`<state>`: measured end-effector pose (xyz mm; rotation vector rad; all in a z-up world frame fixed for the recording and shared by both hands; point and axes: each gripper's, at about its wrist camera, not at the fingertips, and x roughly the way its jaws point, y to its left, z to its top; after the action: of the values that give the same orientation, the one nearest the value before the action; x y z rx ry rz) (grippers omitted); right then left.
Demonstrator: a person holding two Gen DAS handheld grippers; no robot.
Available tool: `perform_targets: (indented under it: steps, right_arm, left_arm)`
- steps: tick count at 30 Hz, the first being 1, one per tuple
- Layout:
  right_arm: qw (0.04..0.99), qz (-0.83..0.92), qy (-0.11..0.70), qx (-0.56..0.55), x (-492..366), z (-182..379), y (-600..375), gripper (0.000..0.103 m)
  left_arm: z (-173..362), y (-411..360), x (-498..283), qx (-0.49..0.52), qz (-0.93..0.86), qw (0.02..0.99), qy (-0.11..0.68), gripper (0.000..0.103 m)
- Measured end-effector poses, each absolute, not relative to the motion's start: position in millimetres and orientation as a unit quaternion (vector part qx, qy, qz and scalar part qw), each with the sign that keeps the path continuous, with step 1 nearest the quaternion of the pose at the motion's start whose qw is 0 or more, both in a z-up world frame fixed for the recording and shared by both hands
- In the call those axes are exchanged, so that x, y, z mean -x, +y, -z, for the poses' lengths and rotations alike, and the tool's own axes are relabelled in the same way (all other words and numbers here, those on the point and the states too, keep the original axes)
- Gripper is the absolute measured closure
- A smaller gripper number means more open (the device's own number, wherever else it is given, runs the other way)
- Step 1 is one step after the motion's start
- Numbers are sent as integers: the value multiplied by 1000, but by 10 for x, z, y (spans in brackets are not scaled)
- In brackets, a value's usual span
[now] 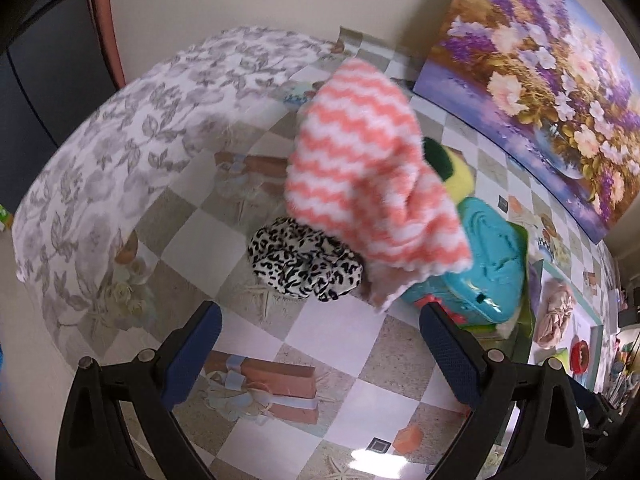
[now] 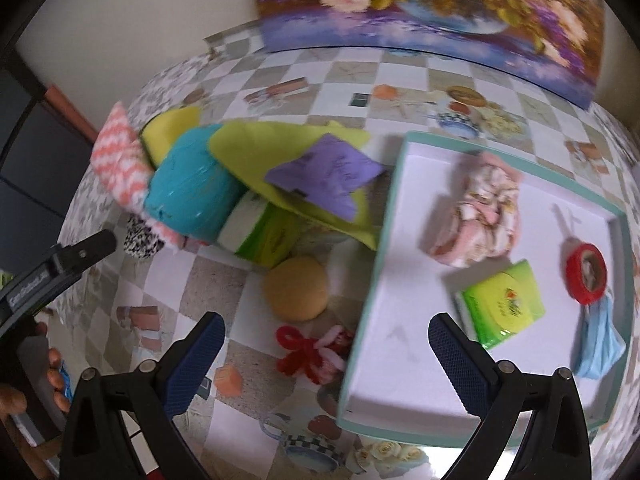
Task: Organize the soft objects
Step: 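Grasp the leopard-print scrunchie with the left tool while the right tool grasps the tan ball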
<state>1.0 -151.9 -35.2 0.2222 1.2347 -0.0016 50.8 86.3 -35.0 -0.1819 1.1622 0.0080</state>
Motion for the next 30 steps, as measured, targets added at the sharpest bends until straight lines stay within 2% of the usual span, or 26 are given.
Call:
perform_targets:
  steps: [30]
  right_arm:
    - [818, -26, 571, -66, -184, 551, -1309, 0]
  left_arm:
    - [599, 1075, -641, 89, 0, 831, 549, 3]
